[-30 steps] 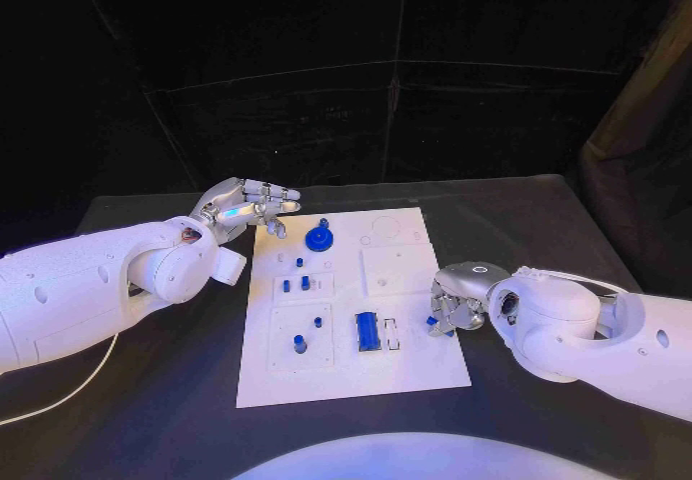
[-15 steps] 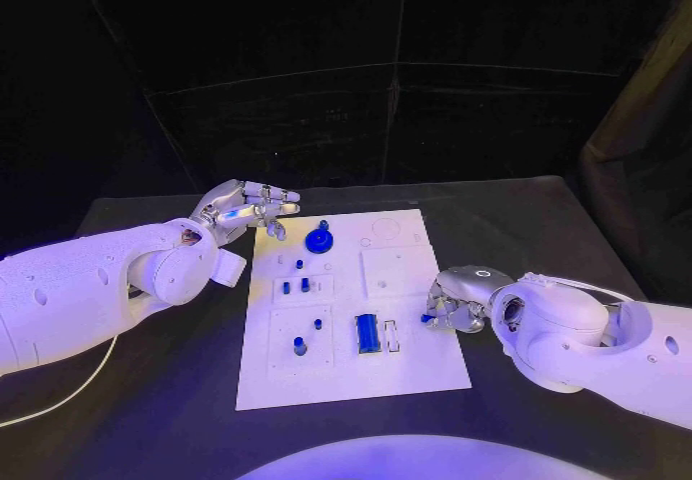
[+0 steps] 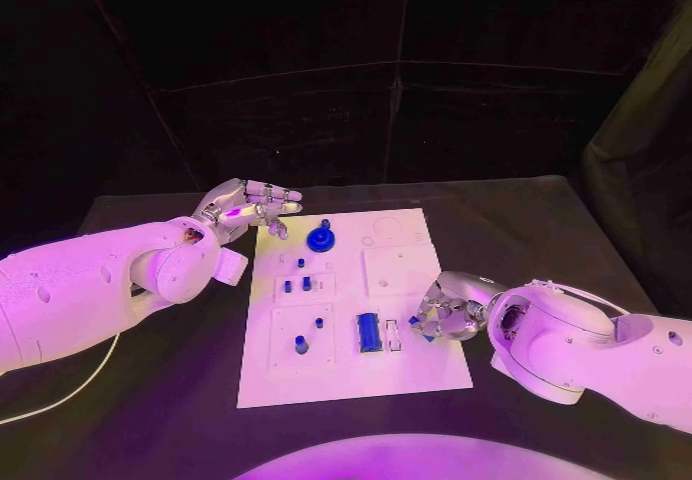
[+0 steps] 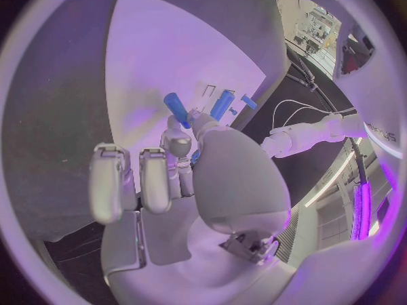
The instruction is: Assemble the parts on the task board
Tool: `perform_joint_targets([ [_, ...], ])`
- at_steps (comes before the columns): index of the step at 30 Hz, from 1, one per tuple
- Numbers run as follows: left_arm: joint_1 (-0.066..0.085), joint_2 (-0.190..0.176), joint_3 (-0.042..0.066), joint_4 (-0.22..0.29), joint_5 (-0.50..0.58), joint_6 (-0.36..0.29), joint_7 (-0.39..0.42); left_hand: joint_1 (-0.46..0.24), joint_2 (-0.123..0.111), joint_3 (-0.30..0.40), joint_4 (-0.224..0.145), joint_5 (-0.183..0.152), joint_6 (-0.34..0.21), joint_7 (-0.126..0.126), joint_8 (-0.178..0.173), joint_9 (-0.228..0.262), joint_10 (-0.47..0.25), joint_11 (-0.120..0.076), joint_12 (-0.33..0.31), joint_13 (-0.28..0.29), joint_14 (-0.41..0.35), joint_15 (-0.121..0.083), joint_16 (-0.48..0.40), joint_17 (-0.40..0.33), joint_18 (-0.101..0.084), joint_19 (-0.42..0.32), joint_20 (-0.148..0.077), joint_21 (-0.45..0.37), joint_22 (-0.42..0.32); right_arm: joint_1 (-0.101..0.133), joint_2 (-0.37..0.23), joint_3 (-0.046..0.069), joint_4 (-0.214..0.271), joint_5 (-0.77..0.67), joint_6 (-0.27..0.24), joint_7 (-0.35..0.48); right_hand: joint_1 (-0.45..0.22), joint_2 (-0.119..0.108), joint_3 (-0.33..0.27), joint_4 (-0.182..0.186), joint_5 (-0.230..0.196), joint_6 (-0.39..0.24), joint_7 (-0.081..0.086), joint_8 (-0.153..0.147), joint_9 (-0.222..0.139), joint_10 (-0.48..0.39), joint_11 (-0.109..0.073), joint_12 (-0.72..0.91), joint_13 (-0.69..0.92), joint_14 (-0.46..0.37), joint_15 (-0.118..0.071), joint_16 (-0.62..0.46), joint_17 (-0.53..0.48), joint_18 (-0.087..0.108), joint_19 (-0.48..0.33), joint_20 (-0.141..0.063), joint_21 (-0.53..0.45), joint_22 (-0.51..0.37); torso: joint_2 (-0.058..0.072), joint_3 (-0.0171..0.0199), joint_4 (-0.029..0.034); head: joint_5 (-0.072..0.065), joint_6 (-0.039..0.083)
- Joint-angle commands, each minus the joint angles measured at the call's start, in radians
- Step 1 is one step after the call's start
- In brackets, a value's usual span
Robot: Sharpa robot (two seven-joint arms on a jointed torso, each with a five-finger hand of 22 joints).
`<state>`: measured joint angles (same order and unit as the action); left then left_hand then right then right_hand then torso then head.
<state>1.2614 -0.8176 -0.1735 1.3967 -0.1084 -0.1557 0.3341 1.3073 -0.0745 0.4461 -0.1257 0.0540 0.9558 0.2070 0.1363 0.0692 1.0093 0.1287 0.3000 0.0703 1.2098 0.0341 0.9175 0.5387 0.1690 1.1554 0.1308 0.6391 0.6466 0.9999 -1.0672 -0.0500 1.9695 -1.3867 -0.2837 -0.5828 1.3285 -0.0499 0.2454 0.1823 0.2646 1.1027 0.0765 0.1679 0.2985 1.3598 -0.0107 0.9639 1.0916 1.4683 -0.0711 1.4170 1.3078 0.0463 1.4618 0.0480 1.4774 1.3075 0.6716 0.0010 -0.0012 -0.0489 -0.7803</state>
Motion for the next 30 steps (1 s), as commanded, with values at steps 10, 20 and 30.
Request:
perform_joint_targets([
  [10, 0.001, 0.000, 0.001, 0.009, 0.003, 0.012, 0.000, 0.001, 0.009, -0.002, -0.006, -0.004, -0.008, -0.002, 0.004, 0.000, -0.005, -0.001, 0.003, -0.001, -0.006, -0.001, -0.002, -0.002, 0.014, -0.007, -0.002, -0.007, -0.001, 0.001, 0.045, 0.000, -0.029, 0.142, -0.020, -0.006, -0.058, -0.013, 0.031, -0.008, 0.057, 0.052, -0.019, 0.009, 0.010, 0.040, -0.008, 0.054, 0.041, 0.064, -0.008, 0.021, 0.053, -0.013, 0.017, -0.011, 0.011, 0.144, 0.000, -0.0008, -0.0001, 0.017, -0.002],
  [20, 0.002, -0.002, 0.001, 0.011, 0.003, 0.011, 0.002, 0.001, 0.009, -0.002, -0.006, -0.004, -0.008, -0.002, 0.004, 0.000, -0.005, -0.001, 0.003, -0.001, -0.006, -0.001, -0.002, -0.002, 0.014, -0.007, -0.002, -0.007, -0.001, 0.001, 0.083, 0.000, -0.042, 0.131, -0.035, -0.008, -0.092, -0.024, 0.016, 0.000, 0.061, 0.061, -0.022, 0.012, 0.014, 0.048, -0.010, 0.063, 0.051, 0.064, -0.011, 0.021, 0.053, -0.013, 0.018, -0.014, 0.012, 0.144, 0.000, 0.0006, -0.0001, 0.019, -0.004],
  [30, 0.002, -0.002, 0.001, 0.010, 0.003, 0.013, 0.005, 0.001, 0.007, -0.002, -0.007, -0.005, -0.009, -0.001, 0.005, 0.000, -0.006, 0.000, 0.004, -0.001, -0.007, -0.001, -0.001, -0.003, 0.014, -0.008, -0.002, -0.006, -0.001, 0.001, 0.099, 0.000, -0.048, 0.122, -0.016, -0.010, -0.113, -0.028, 0.003, 0.005, 0.064, 0.067, -0.024, 0.013, 0.016, 0.051, -0.012, 0.068, 0.057, 0.064, -0.012, 0.022, 0.054, -0.013, 0.018, -0.015, 0.012, 0.145, -0.001, 0.0008, -0.0015, 0.021, -0.005],
])
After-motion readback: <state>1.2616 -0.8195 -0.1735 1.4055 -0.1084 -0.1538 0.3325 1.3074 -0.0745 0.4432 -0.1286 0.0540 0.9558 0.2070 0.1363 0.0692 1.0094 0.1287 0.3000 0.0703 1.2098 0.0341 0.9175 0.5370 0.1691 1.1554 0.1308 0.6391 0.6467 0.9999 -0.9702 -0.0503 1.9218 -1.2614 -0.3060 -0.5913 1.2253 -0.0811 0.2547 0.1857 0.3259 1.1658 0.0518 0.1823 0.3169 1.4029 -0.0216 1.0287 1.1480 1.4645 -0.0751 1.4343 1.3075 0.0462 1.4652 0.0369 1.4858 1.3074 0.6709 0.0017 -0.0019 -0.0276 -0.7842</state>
